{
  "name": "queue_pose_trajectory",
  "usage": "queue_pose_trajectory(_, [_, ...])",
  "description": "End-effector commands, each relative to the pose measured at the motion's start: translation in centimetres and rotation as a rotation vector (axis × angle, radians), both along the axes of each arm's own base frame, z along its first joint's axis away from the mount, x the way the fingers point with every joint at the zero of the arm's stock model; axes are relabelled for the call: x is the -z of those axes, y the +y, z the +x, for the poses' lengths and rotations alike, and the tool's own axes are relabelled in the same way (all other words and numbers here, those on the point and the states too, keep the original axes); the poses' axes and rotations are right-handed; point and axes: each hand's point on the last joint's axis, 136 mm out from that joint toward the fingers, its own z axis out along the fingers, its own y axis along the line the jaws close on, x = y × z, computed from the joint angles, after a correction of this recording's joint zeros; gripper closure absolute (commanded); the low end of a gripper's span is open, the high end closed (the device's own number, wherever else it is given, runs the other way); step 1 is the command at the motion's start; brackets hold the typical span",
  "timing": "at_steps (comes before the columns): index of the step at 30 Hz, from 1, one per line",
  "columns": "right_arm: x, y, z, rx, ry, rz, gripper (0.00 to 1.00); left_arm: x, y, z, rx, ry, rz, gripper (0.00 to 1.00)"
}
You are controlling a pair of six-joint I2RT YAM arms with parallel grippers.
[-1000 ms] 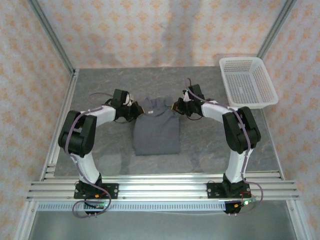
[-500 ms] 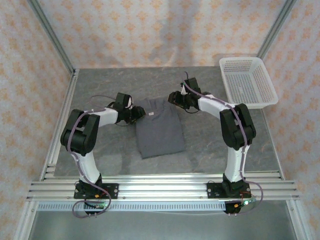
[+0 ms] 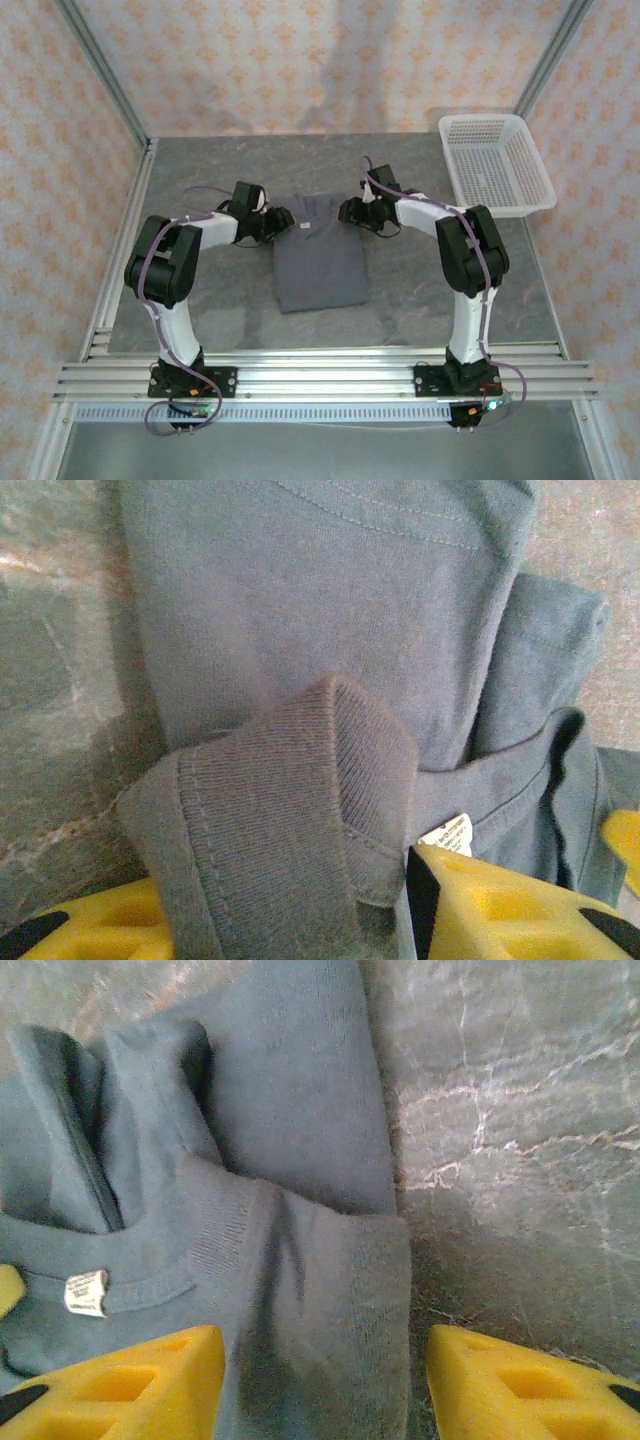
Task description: Fold the inside-out t-shirt
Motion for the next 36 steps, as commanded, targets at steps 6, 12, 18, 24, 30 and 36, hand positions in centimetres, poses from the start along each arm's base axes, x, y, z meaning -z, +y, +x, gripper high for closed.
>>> queue_pose_trajectory(6, [-0.2, 1.9, 0.6, -0.036, 0.006, 0.088, 0.46, -1.2, -0.8, 1.2, 0.021, -0.039, -0.017, 0.51])
queue_pose_trajectory(12, [0.4, 3.2, 0.9, -0.033, 0.033, 0.15, 0.47, -1.3, -0.8, 1.3, 0.021, -0.041, -0.02, 0.51])
queue_pose_trajectory(18, [1.0, 3.3, 1.3, -0.013, 0.053, 0.151, 0.62, 0.7, -0.9, 1.2, 0.016, 0.004, -0.027, 0.65])
queue_pose_trajectory(24, [-3.0, 2.8, 3.3, 0.053, -0.017, 0.208, 1.0, -1.2, -1.8, 3.0, 0.014, -0.03, -0.111, 1.0])
queue_pose_trajectory(30, [-15.9, 1.9, 7.1, 0.081, -0.267, 0.313, 1.0, -15.2, -0.5, 7.1, 0.02, -0.293, -0.134, 1.0])
queue_pose_trajectory(36, [-27.9, 0.6, 5.9, 0.063, -0.529, 0.376, 1.0, -27.1, 0.4, 5.9, 0.039, -0.526, -0.102, 1.0])
